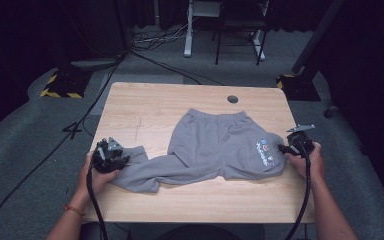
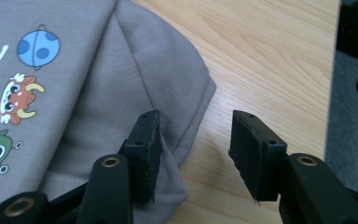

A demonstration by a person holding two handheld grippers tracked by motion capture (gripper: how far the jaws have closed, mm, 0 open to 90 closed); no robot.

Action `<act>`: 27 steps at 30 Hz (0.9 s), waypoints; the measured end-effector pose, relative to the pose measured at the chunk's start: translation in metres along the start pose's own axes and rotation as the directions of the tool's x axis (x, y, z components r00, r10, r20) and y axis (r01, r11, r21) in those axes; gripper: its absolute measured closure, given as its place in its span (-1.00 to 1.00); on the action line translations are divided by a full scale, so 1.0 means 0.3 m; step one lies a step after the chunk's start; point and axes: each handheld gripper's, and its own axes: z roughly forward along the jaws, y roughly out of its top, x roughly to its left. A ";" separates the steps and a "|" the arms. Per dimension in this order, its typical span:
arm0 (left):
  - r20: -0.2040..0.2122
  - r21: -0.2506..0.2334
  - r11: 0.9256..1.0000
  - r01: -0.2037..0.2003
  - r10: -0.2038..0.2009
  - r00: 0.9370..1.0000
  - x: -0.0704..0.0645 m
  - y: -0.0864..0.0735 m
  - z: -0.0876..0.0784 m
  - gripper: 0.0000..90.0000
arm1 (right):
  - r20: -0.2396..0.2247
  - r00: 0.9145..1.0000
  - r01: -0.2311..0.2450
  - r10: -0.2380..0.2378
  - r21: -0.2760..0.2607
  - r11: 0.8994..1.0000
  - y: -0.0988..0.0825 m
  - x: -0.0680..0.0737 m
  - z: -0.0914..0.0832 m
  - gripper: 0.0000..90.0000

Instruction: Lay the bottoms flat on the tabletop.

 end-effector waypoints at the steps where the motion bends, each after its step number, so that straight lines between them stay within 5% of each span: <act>1: 0.018 -0.007 1.000 0.001 -0.001 1.000 -0.007 -0.010 -0.006 0.33 | 0.009 1.000 -0.007 0.007 0.011 1.000 0.001 -0.005 -0.002 0.14; 4: 0.039 -0.010 1.000 -0.003 0.003 0.999 -0.030 -0.026 -0.020 0.33 | 0.024 1.000 -0.006 0.006 0.003 1.000 0.006 -0.006 -0.011 0.11; 5: 0.047 -0.008 1.000 -0.018 0.019 0.999 -0.051 -0.031 -0.029 0.27 | 0.001 1.000 0.000 0.000 -0.057 0.998 0.021 0.005 -0.034 0.06; 7: 0.057 -0.010 1.000 -0.021 0.022 0.998 -0.062 -0.031 -0.029 0.22 | -0.025 1.000 0.011 -0.014 -0.096 0.995 0.033 0.021 -0.051 0.05; 9: 0.077 -0.024 0.999 -0.034 0.036 0.996 -0.081 -0.022 -0.030 0.06 | -0.060 0.995 0.069 -0.082 -0.200 0.977 0.096 0.099 -0.101 -0.01; 10: 0.091 -0.024 0.999 -0.041 0.044 0.995 -0.090 -0.015 -0.030 0.06 | -0.060 0.995 0.069 -0.082 -0.200 0.977 0.096 0.099 -0.101 -0.01; 11: 0.094 -0.028 0.998 -0.054 0.056 0.994 -0.100 -0.008 -0.025 -0.05 | -0.121 0.982 0.107 -0.144 -0.266 0.958 0.149 0.174 -0.121 -0.05; 12: 0.091 -0.026 0.997 -0.072 0.074 0.993 -0.110 -0.001 -0.019 -0.05 | -0.121 0.982 0.107 -0.144 -0.266 0.958 0.149 0.174 -0.121 -0.05; 15: 0.125 -0.032 0.997 -0.070 0.073 0.989 -0.138 0.009 -0.003 -0.20 | -0.230 0.944 0.162 -0.237 -0.302 0.939 0.230 0.309 -0.109 -0.15; 16: 0.117 -0.024 0.997 -0.079 0.081 0.990 -0.148 0.011 0.000 -0.34 | -0.271 0.919 0.199 -0.287 -0.308 0.930 0.280 0.403 -0.085 -0.17; 17: 0.113 -0.019 0.996 -0.082 0.084 0.990 -0.158 0.012 0.002 -0.34 | -0.271 0.919 0.199 -0.287 -0.308 0.930 0.280 0.403 -0.085 -0.17; 18: 0.121 -0.024 0.997 -0.073 0.075 0.990 -0.165 0.010 0.002 -0.32 | -0.318 0.889 0.230 -0.330 -0.315 0.921 0.325 0.491 -0.060 -0.19; 19: 0.129 -0.025 0.997 -0.072 0.074 0.989 -0.170 0.008 0.000 -0.32 | -0.318 0.889 0.230 -0.330 -0.315 0.921 0.325 0.491 -0.060 -0.19; 20: 0.130 -0.025 0.997 -0.071 0.074 0.989 -0.175 0.004 -0.002 -0.31 | -0.335 0.863 0.271 -0.378 -0.323 0.907 0.361 0.574 -0.043 -0.19; 21: 0.128 -0.027 0.997 -0.071 0.074 0.989 -0.178 0.000 -0.005 -0.31 | -0.335 0.863 0.271 -0.378 -0.323 0.907 0.361 0.574 -0.043 -0.20; 25: 0.143 -0.029 0.997 -0.066 0.070 0.987 -0.193 -0.021 -0.019 -0.29 | -0.382 0.813 0.322 -0.440 -0.335 0.885 0.416 0.699 -0.019 -0.16; 26: 0.151 -0.028 0.998 -0.056 0.060 0.987 -0.196 -0.026 -0.022 -0.28 | -0.394 0.793 0.345 -0.464 -0.337 0.876 0.438 0.749 -0.004 -0.16; 27: 0.156 -0.027 0.998 -0.052 0.056 0.986 -0.198 -0.030 -0.025 -0.28 | -0.402 0.786 0.352 -0.470 -0.333 0.875 0.447 0.772 0.006 -0.15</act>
